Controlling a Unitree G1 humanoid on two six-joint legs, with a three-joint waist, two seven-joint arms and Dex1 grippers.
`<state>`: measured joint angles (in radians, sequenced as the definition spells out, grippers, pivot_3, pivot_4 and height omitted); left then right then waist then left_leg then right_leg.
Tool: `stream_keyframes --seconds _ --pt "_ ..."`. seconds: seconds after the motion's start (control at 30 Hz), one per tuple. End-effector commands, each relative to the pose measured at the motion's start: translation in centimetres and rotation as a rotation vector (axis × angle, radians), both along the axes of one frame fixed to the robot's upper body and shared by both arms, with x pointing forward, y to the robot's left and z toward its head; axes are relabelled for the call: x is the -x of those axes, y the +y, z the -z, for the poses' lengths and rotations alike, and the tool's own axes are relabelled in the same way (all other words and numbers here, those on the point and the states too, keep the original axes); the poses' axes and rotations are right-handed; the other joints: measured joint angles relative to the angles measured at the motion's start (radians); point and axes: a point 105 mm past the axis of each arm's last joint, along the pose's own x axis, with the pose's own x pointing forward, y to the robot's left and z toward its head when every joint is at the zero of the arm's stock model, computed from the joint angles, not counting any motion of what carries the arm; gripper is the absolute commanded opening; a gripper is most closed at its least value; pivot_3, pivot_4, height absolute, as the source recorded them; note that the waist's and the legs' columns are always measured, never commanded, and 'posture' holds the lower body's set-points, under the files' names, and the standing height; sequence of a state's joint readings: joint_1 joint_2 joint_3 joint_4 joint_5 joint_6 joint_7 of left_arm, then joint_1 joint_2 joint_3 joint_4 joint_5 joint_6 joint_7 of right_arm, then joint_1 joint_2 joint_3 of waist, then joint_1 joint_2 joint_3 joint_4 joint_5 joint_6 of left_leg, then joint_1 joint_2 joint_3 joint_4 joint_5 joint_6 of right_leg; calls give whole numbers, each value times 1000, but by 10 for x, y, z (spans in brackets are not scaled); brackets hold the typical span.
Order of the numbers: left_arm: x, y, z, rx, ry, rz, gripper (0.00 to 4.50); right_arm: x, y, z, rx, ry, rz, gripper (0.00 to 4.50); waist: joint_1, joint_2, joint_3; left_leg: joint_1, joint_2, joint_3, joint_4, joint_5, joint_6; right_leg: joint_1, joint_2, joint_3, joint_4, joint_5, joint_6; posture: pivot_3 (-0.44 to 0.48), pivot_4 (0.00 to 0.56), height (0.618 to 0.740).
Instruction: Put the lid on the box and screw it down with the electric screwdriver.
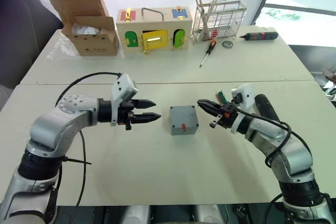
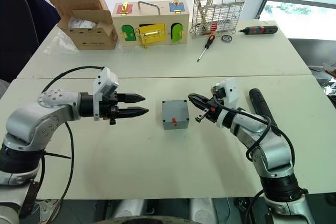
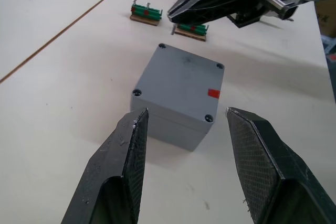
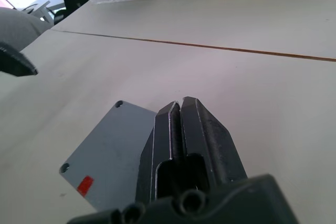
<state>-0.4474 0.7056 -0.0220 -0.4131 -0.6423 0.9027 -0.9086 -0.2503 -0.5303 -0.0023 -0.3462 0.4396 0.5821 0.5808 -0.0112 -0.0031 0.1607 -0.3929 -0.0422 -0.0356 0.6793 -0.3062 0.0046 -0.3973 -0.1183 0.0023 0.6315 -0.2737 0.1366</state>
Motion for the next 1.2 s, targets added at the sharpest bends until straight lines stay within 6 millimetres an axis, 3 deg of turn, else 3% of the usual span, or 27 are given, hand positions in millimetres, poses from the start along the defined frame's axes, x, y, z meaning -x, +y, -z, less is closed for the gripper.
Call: stream_keyframes --seconds 0.03,0.47,1.2 --pt "8 -2 -7 21 -28 -9 2382 -2 4 -9 -1 -46 -37 45 0 0 0 0 0 0 0 1 -1 0 0 0 0 0 0 0 150 730" --pt "11 -4 2 18 -20 -49 2382 -3 13 -11 -20 -41 -85 45 1 0 0 0 0 0 -1 2 -3 0 0 0 0 0 0 0 150 730" --pt "5 -1 9 8 -25 -64 2382 -5 17 7 -2 -18 -74 45 1 0 0 0 0 0 -1 2 -4 0 0 0 0 0 0 0 150 730"
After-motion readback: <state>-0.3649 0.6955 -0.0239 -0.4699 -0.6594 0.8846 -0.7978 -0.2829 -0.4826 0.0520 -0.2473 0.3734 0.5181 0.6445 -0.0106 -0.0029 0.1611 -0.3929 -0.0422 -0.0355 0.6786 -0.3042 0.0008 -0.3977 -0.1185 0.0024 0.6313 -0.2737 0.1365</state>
